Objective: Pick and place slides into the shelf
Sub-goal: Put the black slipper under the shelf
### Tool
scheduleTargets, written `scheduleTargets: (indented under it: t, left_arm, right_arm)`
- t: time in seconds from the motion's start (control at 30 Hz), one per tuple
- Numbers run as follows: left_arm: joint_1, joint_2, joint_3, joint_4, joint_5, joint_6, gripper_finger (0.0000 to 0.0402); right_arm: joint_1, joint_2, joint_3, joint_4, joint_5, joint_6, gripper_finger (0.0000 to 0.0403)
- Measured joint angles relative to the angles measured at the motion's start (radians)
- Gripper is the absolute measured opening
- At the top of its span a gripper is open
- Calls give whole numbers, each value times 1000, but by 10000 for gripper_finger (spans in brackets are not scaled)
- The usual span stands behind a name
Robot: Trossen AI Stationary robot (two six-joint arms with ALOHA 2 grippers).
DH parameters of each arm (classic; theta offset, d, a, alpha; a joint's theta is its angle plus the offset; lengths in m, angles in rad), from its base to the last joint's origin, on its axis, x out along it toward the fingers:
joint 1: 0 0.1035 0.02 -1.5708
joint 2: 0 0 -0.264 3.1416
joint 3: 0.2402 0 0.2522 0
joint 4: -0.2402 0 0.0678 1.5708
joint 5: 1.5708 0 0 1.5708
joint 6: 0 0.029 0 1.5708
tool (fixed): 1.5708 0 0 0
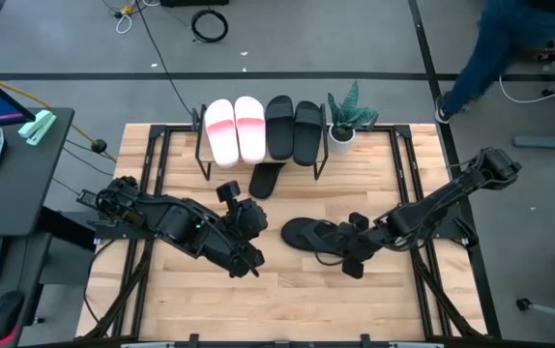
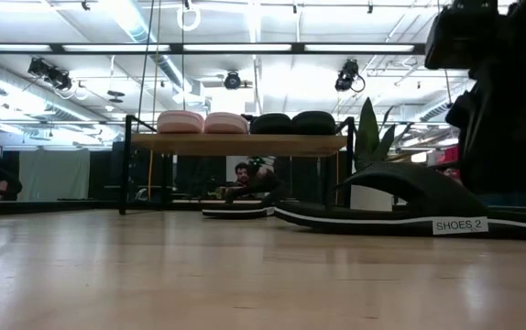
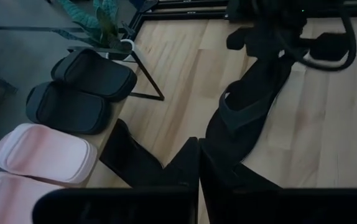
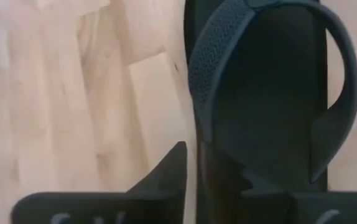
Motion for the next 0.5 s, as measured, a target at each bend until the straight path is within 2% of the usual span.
scheduleTargets:
  t: [0.17,0.3,0.5]
  left_arm:
    - [-2,0,0,0,0,-24,13]
    - [-15,0,0,-1,0,-99,7]
    - [-60,0,0,0,1,-151,20]
  right_arm:
    - [-24,34,0,5,7,-24,97]
    - [-29,54,0,47,16,-69,127]
    - [-29,113,0,137,17,-161,152]
